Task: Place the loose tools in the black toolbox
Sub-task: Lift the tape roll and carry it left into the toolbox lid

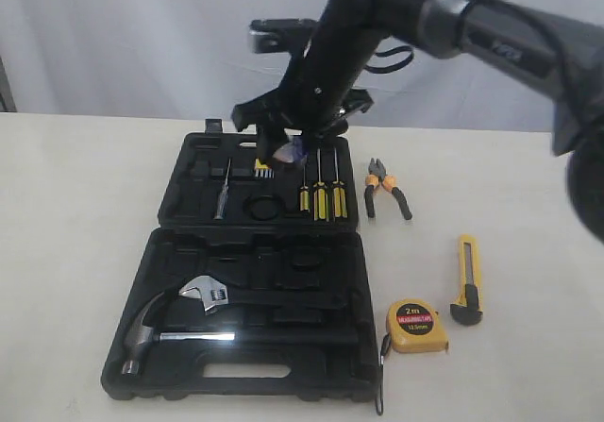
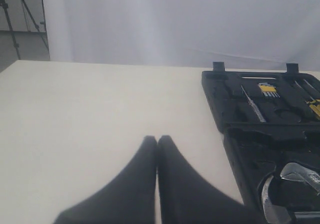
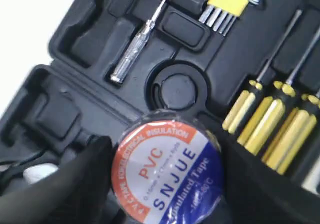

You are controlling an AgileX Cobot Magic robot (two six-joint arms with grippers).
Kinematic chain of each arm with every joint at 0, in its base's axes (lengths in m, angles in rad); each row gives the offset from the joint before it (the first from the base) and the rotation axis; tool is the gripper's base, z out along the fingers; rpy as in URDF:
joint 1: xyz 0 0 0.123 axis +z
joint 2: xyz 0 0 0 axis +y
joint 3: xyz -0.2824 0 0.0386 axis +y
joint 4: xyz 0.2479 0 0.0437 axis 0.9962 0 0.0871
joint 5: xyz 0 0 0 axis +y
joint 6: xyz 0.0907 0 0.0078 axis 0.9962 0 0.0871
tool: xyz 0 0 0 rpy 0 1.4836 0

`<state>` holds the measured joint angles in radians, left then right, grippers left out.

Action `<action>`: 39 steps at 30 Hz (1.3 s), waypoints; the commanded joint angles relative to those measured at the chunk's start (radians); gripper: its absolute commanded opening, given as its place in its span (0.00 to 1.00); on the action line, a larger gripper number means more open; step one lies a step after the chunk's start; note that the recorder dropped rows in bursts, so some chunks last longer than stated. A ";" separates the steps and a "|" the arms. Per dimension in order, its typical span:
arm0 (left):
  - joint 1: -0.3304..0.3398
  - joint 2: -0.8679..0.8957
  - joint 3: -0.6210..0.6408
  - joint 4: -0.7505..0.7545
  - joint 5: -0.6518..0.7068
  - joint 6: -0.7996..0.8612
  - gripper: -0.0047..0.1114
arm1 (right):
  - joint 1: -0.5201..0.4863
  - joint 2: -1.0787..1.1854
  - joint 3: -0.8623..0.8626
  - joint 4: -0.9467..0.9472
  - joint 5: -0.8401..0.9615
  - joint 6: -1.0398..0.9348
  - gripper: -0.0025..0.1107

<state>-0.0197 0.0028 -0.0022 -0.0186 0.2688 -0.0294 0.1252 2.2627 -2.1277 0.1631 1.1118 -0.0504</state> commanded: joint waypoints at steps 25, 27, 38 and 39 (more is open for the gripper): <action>-0.002 -0.003 0.002 -0.002 0.000 0.000 0.04 | 0.031 0.293 -0.141 -0.039 -0.176 0.045 0.21; -0.002 -0.003 0.002 -0.002 0.000 0.000 0.04 | 0.031 0.293 -0.141 -0.038 -0.169 0.045 0.21; -0.002 -0.003 0.002 -0.002 0.000 0.000 0.04 | 0.031 0.289 -0.141 -0.034 -0.136 0.045 0.65; -0.002 -0.003 0.002 -0.002 0.000 0.000 0.04 | 0.031 0.286 -0.141 -0.031 -0.136 0.050 0.65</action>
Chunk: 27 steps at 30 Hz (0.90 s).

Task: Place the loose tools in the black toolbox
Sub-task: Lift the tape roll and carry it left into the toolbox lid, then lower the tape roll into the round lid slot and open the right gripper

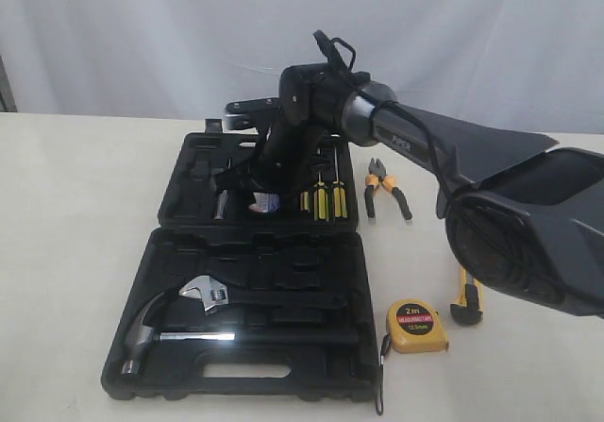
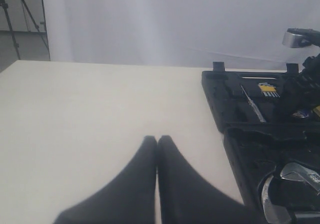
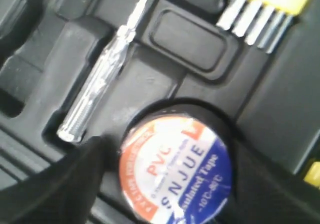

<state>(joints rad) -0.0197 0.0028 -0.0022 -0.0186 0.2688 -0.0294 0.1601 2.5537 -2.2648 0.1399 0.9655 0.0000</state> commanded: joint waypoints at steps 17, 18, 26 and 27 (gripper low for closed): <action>-0.002 -0.003 0.002 -0.002 0.000 0.000 0.04 | -0.004 -0.096 -0.004 -0.022 0.042 0.000 0.58; -0.002 -0.003 0.002 -0.002 0.000 0.000 0.04 | -0.004 -0.098 -0.004 -0.018 0.055 0.000 0.50; -0.002 -0.003 0.002 -0.002 0.000 0.000 0.04 | -0.004 -0.094 -0.004 -0.011 0.105 0.008 0.02; -0.002 -0.003 0.002 -0.002 0.000 0.000 0.04 | -0.004 -0.089 -0.004 -0.011 0.092 0.008 0.02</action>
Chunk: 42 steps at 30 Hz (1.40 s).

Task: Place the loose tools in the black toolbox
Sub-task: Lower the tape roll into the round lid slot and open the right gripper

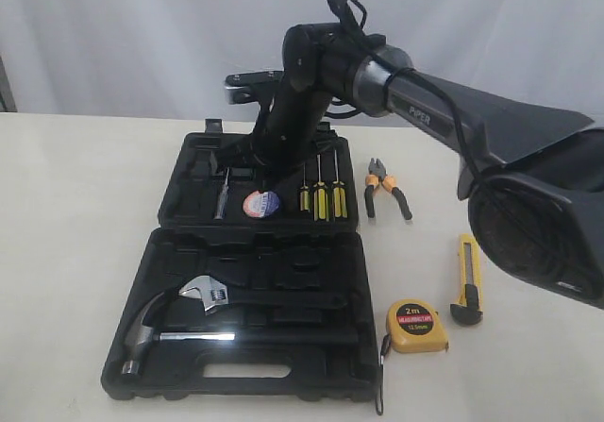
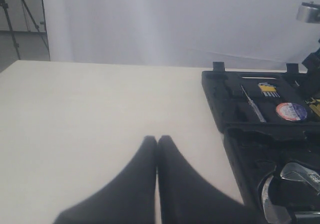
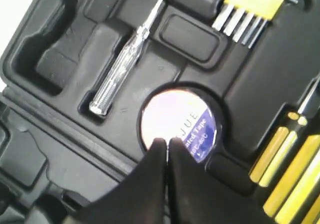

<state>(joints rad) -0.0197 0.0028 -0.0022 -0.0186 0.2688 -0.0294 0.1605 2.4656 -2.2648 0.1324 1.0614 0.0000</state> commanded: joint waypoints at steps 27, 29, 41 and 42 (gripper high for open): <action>-0.002 -0.003 0.002 -0.002 0.000 0.000 0.04 | -0.007 0.109 -0.002 -0.004 -0.115 0.000 0.02; -0.002 -0.003 0.002 -0.002 0.000 0.000 0.04 | -0.007 0.085 -0.002 -0.004 -0.117 0.000 0.02; -0.002 -0.003 0.002 -0.002 0.000 0.000 0.04 | -0.002 0.084 -0.002 0.004 -0.015 -0.028 0.02; -0.002 -0.003 0.002 -0.002 0.000 0.000 0.04 | -0.002 0.099 -0.002 0.018 -0.017 -0.028 0.02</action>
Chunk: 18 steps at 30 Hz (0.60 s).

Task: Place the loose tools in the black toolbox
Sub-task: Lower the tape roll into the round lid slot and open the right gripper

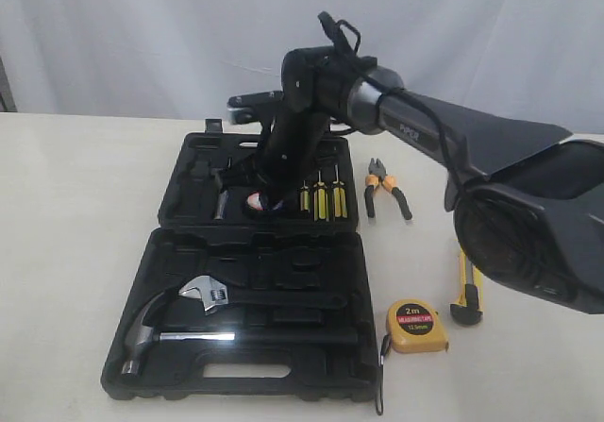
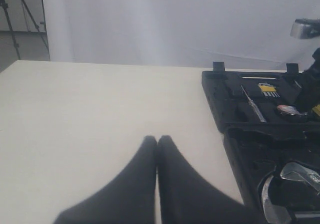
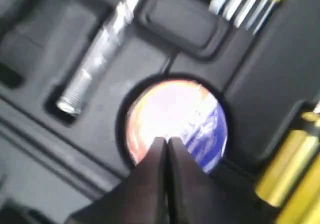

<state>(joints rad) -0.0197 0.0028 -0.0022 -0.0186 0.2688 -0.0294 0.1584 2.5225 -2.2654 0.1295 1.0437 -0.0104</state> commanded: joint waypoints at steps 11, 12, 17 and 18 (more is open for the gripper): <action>-0.002 -0.003 0.002 -0.002 0.000 0.000 0.04 | 0.000 0.002 -0.001 0.025 -0.033 -0.020 0.02; -0.002 -0.003 0.002 -0.002 0.000 0.000 0.04 | 0.000 0.002 -0.001 0.025 -0.040 -0.020 0.02; -0.002 -0.003 0.002 -0.002 0.000 0.000 0.04 | 0.000 0.019 -0.001 0.025 -0.063 -0.020 0.02; -0.002 -0.003 0.002 -0.002 0.000 0.000 0.04 | 0.000 0.026 -0.001 0.025 -0.063 -0.020 0.02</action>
<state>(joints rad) -0.0197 0.0028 -0.0022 -0.0186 0.2688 -0.0294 0.1602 2.5398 -2.2694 0.1517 0.9934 -0.0213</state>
